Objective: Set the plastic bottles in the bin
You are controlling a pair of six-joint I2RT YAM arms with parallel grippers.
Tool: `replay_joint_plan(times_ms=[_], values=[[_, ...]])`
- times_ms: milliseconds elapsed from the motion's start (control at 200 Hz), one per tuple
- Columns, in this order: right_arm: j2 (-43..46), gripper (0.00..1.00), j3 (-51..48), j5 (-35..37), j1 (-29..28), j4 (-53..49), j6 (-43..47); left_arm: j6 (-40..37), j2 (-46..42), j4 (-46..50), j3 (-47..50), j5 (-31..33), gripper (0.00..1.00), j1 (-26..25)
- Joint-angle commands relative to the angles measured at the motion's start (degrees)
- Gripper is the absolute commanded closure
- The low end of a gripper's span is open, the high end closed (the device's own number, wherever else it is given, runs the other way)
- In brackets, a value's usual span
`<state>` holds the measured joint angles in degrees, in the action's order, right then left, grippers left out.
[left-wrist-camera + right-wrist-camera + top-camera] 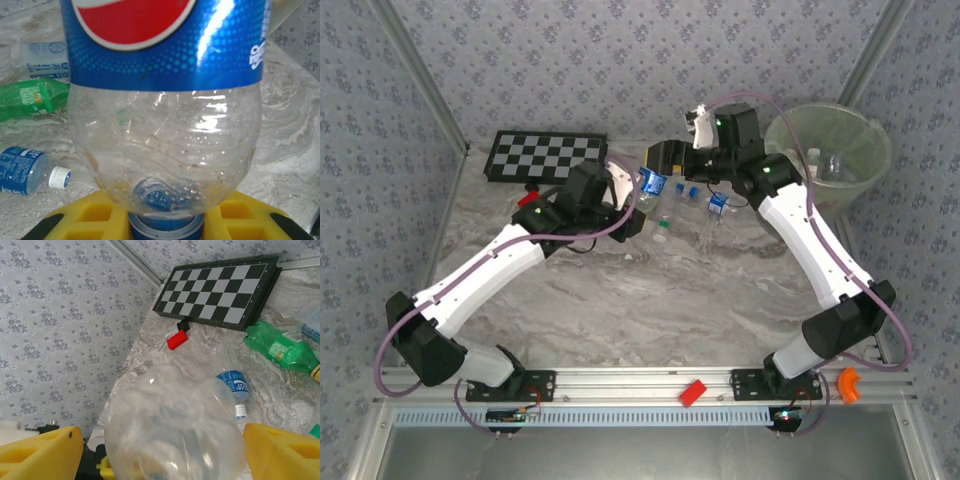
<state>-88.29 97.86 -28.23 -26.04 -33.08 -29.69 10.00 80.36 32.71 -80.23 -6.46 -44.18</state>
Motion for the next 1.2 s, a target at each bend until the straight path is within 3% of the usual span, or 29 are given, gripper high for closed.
replay_joint_plan(times_ms=[0, 115, 320, 385, 500, 570, 705, 775, 1049, 1199], values=[[-0.78, 0.18, 2.16, -1.65, -0.47, -1.11, -1.07, -2.13, 0.25, 0.52, -2.98, 1.57, 0.81, -1.31], [-1.09, 0.24, 2.27, -2.35, -0.41, -2.93, -1.63, -2.47, 0.75, 0.77, -3.44, 2.23, 0.82, -2.03], [-0.79, 0.49, 2.52, -3.22, 0.17, -4.7, -2.27, -2.42, 1.53, 1.35, -4.14, 2.59, 0.8, -2.21], [-0.4, 0.51, 2.59, -3.2, 0.66, -4.97, -2.69, -2.34, 1.72, 1.57, -4.39, 2.72, 0.78, -2.16], [1.07, 0.49, 2.57, -2.32, 1.84, -4.8, -2.9, -1.93, 1.61, 1.67, -4.75, 3.11, 0.56, -2.24], [2.05, 0.49, 2.93, -1.85, 2.83, -4.96, -2.74, -1.44, 1.24, 1.5, -4.83, 3.45, 0.32, -2.31], [3.75, 0.49, 4.73, -0.26, 6.53, -7.38, -1.3, -0.35, -0.36, 0.92, -4.46, 3.82, 0.08, -2.25], [4.91, 0.49, 5.59, 0.67, 9.73, -8.67, -0.71, 0.42, -1.36, 0.56, -4.2, 4.07, 0.01, -2.22], [9.74, 0.49, 7.65, 4.98, 29.05, -10.1, 0.05, 2.71, -5.0, -0.71, -1.56, 5.4, 0.0, -2.18], [10.25, 0.49, 9.98, 14.97, 35.91, -10.26, 3.57, 3.57, -5.7, -0.73, -0.33, 5.68, 0.0, -2.2]])
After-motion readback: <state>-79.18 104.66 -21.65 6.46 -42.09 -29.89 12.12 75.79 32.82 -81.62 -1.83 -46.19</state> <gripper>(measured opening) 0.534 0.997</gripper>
